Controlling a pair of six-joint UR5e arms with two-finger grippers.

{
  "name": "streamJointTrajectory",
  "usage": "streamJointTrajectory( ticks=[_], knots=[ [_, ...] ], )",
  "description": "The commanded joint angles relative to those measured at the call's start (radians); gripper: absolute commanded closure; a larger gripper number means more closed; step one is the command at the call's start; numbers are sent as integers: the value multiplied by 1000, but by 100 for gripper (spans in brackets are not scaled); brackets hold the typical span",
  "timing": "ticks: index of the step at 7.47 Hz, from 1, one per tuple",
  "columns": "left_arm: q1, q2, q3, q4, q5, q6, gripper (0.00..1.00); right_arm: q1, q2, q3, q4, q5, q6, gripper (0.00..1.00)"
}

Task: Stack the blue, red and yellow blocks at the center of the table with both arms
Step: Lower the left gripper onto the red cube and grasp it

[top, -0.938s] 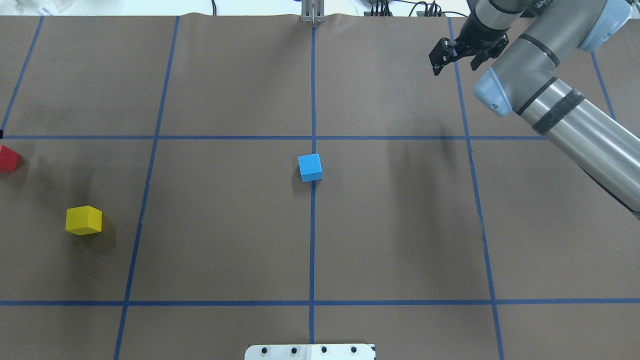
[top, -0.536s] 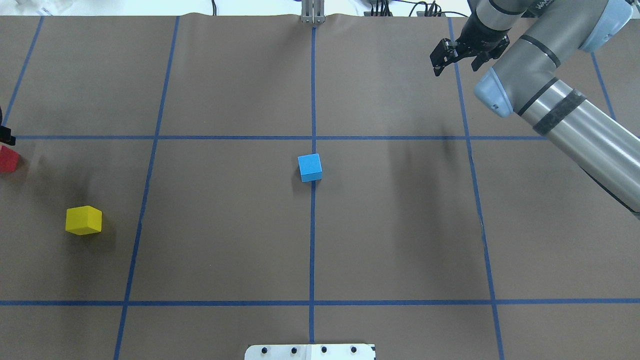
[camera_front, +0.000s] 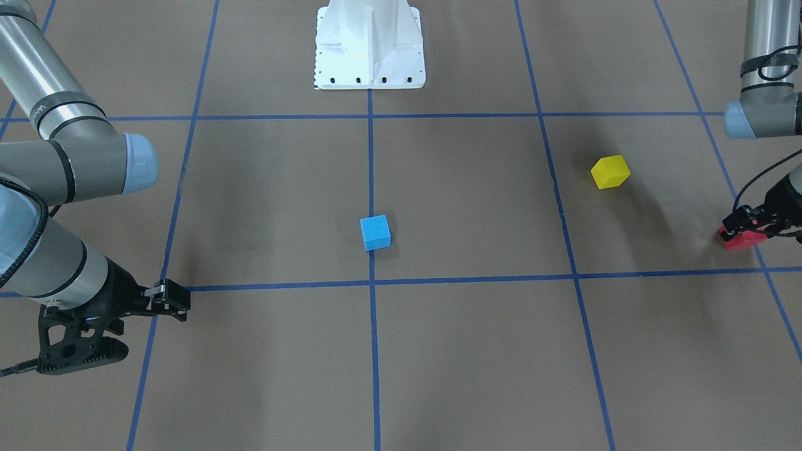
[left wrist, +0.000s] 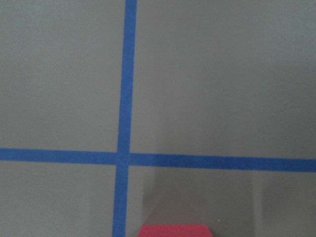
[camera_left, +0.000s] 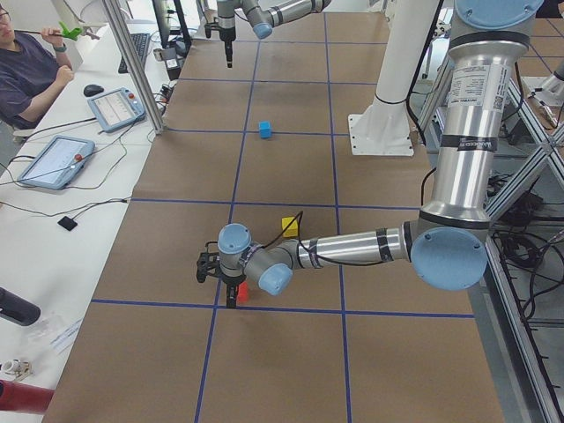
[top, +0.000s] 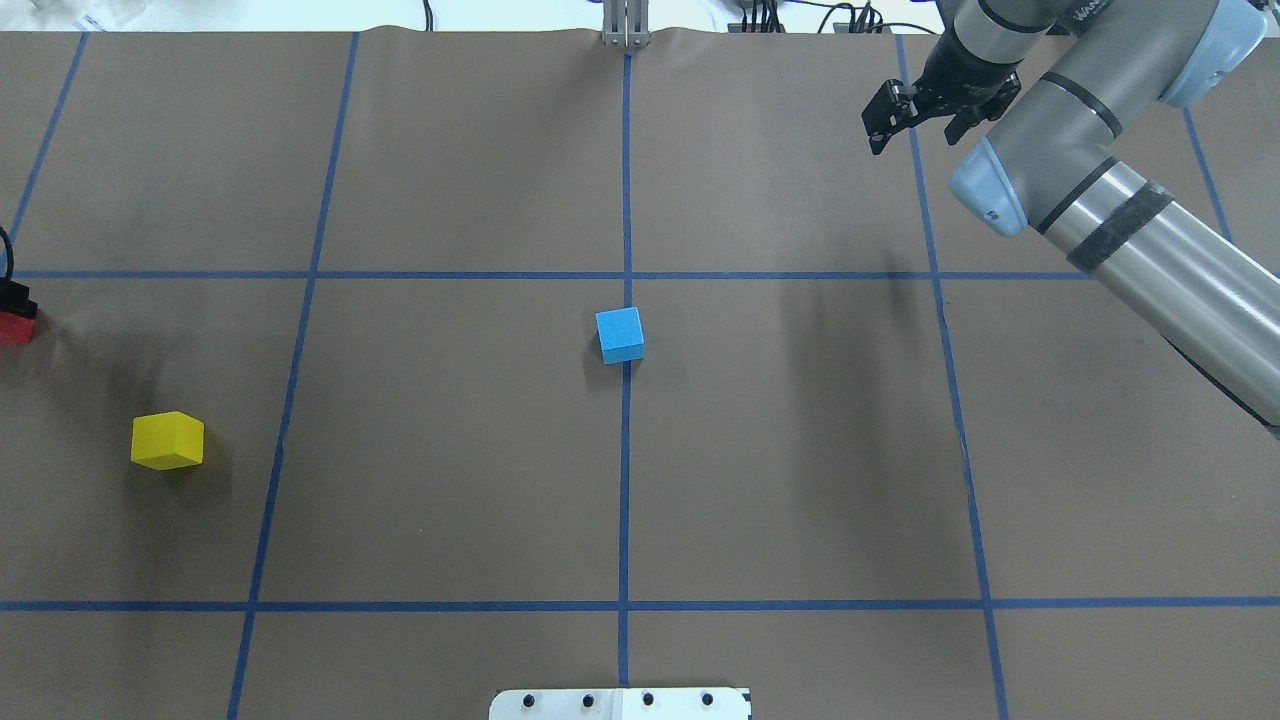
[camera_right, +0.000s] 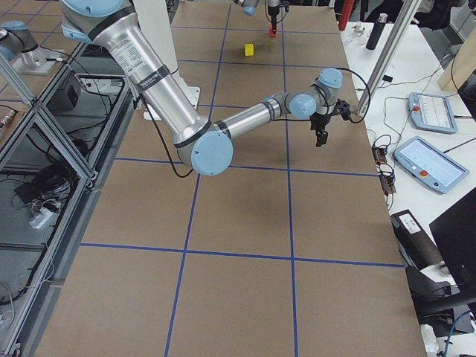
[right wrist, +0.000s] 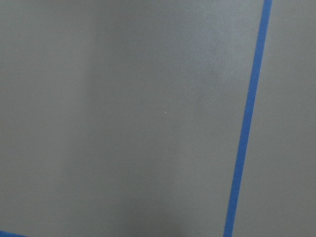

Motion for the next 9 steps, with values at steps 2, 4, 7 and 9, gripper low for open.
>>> streamJointTrajectory(
  ticks=[2,4,7,9],
  knots=[
    [6,37,-3,-62,-2,-8,24,1,0,0,-2,0,2,0],
    [6,31,-8,-61,-5,-6,100,1,0,0,0,0,2,0],
    [3,11,-136,38,-44,-5,100,1,1,0,0,2,3,0],
    [3,-202,-312,498,-43,-6,100,1,0,0,-2,2,2,0]
  ],
)
